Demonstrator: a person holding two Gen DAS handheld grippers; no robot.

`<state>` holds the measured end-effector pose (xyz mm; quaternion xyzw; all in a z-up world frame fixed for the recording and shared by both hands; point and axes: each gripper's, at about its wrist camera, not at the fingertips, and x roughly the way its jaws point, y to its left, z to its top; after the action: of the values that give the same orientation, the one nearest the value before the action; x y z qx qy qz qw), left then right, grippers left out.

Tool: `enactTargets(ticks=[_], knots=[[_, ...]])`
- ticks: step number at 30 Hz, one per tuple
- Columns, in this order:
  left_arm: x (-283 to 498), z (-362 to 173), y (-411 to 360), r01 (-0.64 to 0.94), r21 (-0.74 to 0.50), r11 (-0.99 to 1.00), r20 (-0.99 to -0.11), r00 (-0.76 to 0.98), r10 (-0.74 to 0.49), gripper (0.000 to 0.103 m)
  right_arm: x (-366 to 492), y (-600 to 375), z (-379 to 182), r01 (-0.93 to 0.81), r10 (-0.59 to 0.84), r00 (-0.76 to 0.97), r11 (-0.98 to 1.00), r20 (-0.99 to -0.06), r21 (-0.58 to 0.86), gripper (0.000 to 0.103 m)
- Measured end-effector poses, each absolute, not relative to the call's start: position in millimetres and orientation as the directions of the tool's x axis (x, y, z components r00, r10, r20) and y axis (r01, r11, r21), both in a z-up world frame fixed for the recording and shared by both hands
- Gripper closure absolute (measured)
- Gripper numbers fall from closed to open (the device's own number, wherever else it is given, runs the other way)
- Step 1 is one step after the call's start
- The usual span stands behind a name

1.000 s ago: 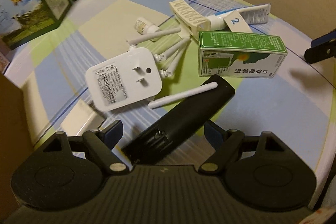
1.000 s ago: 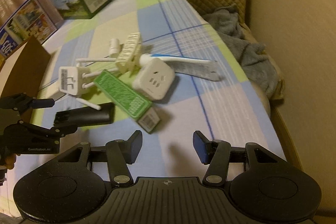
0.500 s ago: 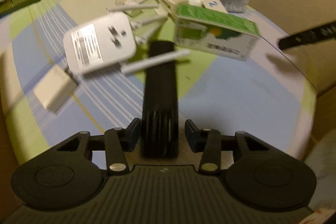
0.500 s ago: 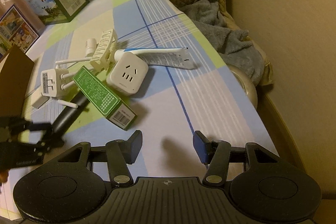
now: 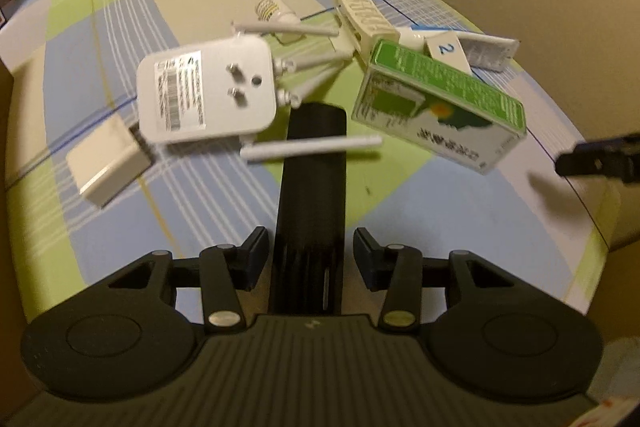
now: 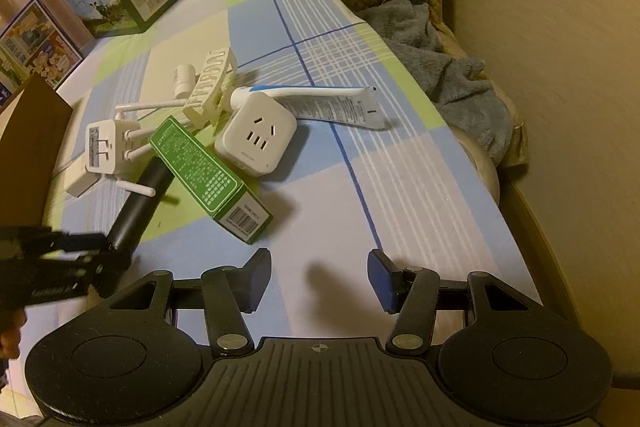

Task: Organize rigid objects
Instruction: 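Move the left tool to the black remote and grasp it, then hold the black remote in the left tool while the right tool grasps the green medicine box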

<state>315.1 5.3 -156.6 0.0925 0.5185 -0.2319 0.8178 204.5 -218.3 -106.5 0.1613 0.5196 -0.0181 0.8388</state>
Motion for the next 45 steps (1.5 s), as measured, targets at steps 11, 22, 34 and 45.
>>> enactTargets(ticks=[11,22,34,45], knots=[[300,-162,-4,0.49,-0.019,0.872,-0.886,0.395,-0.241,0.069,195,-223,-107,0.202,0.141,0.466,0.944,-0.874,0.26,0.052],[244,-157,58,0.312,-0.033,0.95,-0.893,0.417,-0.168,0.07,223,-186,-96,-0.029,0.235,0.558,0.964,-0.796,0.265,0.052],[239,-155,75,0.215,-0.025,0.976,-0.898,0.424,-0.116,0.069,244,-160,-116,-0.177,0.201,0.593,0.977,-0.78,0.117,0.064],[242,-157,70,0.197,-0.008,0.98,-0.901,0.424,-0.093,0.069,219,-146,-106,-0.24,0.238,0.477,0.961,-0.846,0.136,0.076]])
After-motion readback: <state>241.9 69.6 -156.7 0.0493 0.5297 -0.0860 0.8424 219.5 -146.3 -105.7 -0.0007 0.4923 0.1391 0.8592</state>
